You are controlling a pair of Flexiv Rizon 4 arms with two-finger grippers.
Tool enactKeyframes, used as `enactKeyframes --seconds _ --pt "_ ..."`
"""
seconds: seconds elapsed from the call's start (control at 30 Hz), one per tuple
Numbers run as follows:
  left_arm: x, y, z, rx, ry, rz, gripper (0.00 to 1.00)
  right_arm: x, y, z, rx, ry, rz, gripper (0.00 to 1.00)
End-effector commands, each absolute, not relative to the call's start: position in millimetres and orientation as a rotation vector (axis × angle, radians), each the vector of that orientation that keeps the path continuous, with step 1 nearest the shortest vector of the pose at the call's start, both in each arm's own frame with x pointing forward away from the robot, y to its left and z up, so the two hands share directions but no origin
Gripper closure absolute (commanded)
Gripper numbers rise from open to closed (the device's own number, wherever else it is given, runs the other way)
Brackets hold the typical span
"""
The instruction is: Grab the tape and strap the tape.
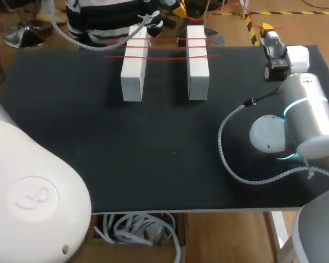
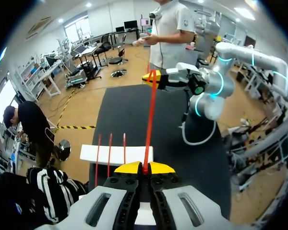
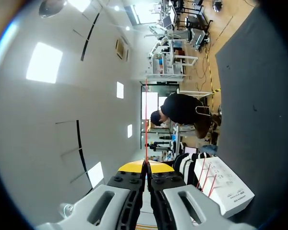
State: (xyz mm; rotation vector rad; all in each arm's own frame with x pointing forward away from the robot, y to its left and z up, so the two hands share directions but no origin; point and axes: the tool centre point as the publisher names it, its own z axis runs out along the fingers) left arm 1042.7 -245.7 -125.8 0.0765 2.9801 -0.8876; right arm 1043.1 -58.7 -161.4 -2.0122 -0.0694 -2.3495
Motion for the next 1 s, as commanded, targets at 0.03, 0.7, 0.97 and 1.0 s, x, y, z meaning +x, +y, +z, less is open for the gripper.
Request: enactKeyframes --seconds 0.03,0.7,0.97,1.0 --pt "1043.3 -253.2 -128.5 0.074 3.041 -0.763 1.00 1043.4 -58.8 -160.3 -2.015 -0.072 -2.347 1.00" --pt "1039.8 -255.3 -140.6 0.039 3.094 -0.671 1.00 1043.4 -58.8 -160.3 -2.015 -0.072 -2.347 1.00" --pt "1040.1 -255.5 -140.5 0.057 3.092 -0.682 1.00 1043.4 -58.8 -160.3 -2.015 -0.072 -2.347 1.00" --pt "1040.1 -255.5 -140.5 0.057 3.092 -0.682 1.00 1043.4 -58.8 -160.3 -2.015 -0.072 -2.347 1.00"
